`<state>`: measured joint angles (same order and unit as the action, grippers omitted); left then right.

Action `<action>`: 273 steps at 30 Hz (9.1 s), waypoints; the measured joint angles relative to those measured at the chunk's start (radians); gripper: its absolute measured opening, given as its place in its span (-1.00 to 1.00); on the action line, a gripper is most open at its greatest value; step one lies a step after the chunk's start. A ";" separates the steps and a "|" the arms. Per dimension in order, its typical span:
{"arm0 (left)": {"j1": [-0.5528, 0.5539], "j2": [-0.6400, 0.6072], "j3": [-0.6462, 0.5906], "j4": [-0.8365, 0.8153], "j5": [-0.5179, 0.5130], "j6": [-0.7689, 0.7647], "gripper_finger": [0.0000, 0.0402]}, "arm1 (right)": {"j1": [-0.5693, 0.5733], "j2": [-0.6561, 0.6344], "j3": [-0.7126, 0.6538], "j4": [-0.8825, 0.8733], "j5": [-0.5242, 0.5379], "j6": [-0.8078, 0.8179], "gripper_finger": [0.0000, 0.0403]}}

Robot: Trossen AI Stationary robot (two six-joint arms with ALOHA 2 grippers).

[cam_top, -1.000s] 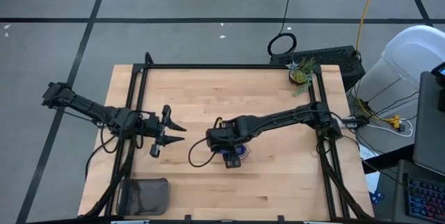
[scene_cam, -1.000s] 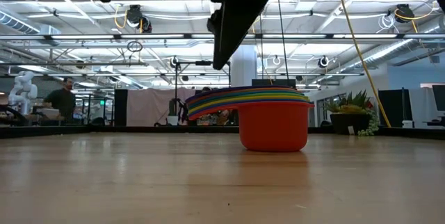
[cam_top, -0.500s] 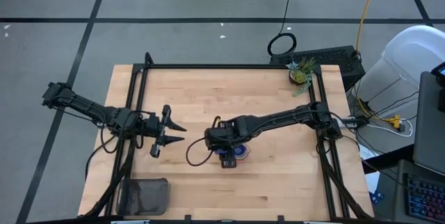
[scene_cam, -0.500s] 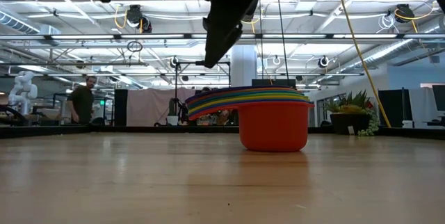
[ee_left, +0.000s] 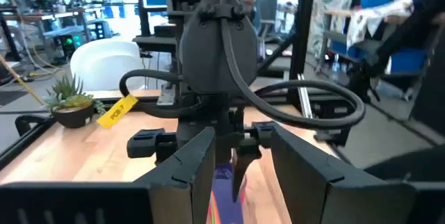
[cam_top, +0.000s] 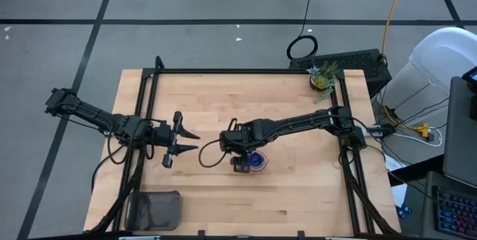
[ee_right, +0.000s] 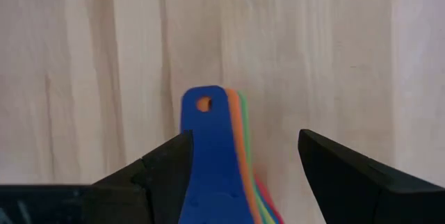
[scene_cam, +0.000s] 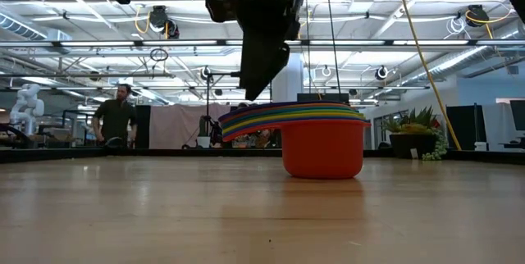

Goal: Nest measuring cups in basket
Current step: Put the nested measuring cups into the black bin

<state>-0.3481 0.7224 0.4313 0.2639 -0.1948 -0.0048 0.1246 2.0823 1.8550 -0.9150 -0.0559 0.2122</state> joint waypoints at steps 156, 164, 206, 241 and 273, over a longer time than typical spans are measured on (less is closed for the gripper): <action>0.153 1.281 1.033 -0.918 0.172 -0.174 0.04 | 0.002 -1.060 -0.960 0.133 0.264 0.195 0.26; 0.145 1.281 1.033 -0.909 0.172 -0.180 0.04 | 0.002 -1.060 -0.960 0.133 0.264 0.195 0.26; 0.167 1.299 1.204 -1.161 0.167 -0.095 0.04 | 0.000 -1.059 -0.959 0.193 0.264 0.168 0.26; 0.193 1.463 1.379 -1.255 0.221 0.001 0.04 | 0.001 -1.059 -0.959 0.175 0.260 0.173 0.26; 0.192 1.486 1.379 -1.189 0.237 0.000 0.04 | 0.001 -1.059 -0.959 0.155 0.260 0.169 0.26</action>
<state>-0.1566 2.2082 1.8099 -0.9246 0.0422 -0.0048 0.1261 1.0229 0.8963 -0.7597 0.2043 0.3817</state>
